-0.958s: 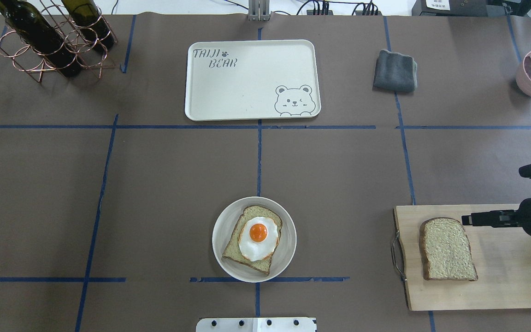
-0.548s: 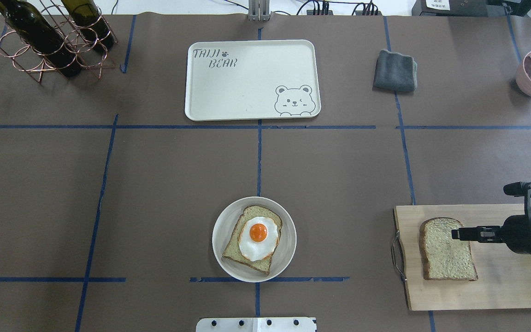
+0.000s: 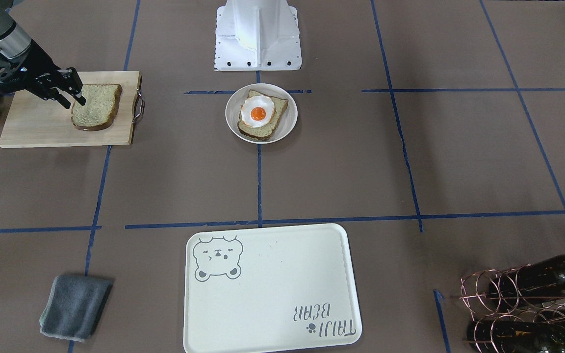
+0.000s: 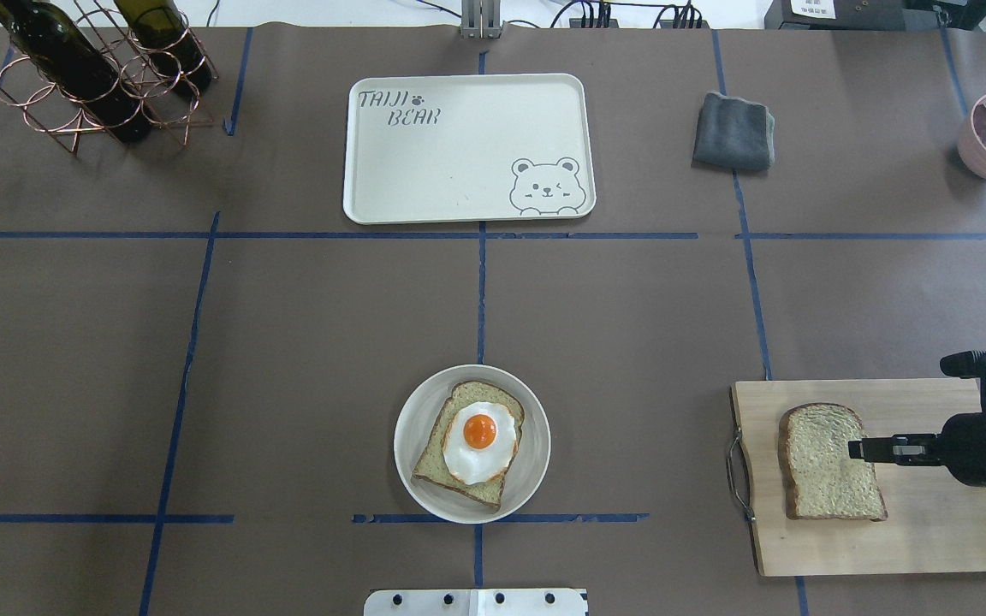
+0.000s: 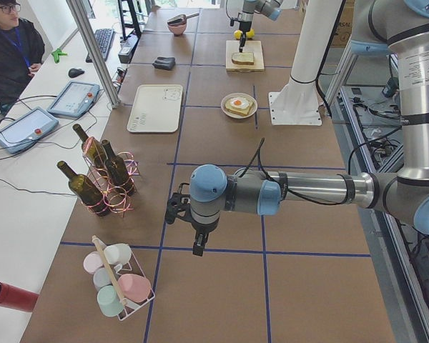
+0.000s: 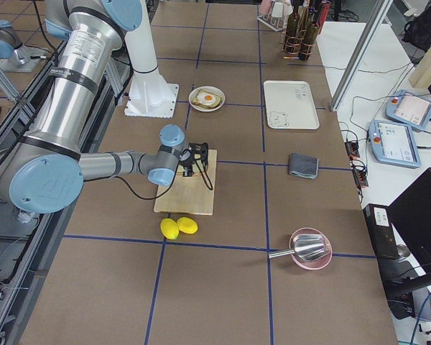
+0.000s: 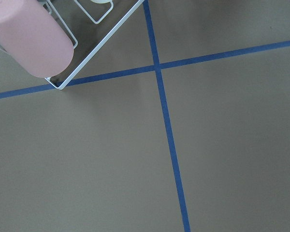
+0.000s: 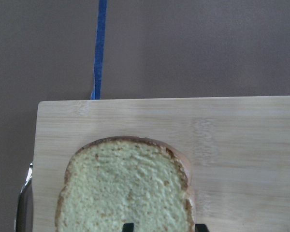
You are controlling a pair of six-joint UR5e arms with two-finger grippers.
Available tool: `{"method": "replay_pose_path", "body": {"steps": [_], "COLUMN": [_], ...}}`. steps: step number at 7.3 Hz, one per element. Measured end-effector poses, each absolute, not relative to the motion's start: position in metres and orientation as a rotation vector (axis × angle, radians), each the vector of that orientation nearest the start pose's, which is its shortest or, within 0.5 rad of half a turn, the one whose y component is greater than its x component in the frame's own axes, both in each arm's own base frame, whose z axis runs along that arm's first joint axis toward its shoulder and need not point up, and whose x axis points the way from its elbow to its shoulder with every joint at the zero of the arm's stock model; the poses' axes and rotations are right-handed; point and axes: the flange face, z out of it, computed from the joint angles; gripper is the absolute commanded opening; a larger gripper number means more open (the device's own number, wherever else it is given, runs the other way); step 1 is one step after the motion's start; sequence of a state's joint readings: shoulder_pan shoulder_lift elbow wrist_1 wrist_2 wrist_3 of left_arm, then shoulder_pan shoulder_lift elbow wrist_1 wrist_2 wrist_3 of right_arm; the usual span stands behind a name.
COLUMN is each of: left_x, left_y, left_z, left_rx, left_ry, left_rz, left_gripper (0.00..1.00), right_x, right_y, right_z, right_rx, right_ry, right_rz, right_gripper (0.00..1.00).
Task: Make sandwich and place on tray
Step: 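Reach the right gripper to the bread slice on the wooden board, then close the right gripper on the bread slice's edge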
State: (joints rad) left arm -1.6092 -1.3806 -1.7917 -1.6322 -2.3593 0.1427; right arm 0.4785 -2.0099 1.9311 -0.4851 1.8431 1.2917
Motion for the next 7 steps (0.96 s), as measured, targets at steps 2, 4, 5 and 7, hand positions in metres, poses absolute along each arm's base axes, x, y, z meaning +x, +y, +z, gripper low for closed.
{"method": "replay_pose_path", "body": {"steps": [2,4,5,7], "left_x": [-0.0786,-0.0786,-0.0786,-0.0786], "left_y": [-0.4146,-0.4144,-0.4144,-0.4145], "left_z": [0.629,0.6295,0.6295,0.6295], "left_rx": [0.157,0.156,0.156,0.155], "left_ry": [0.777,0.778,0.778,0.778], "left_rz": [0.135,0.134,0.134,0.134], "left_gripper": [1.0,1.0,1.0,1.0], "right_x": [-0.2624,-0.2648,-0.2637,-0.2623], "right_y": [-0.2483,-0.2449,-0.2444,-0.244], "right_z": [0.5486,0.5532,0.5546,0.5561], "right_rx": [0.138,0.131,0.131,0.13], "right_ry": [-1.011,-1.001,-0.998,-0.994], "right_rz": [0.03,0.019,0.02,0.021], "right_gripper": [0.51,0.46,0.29,0.0]}}
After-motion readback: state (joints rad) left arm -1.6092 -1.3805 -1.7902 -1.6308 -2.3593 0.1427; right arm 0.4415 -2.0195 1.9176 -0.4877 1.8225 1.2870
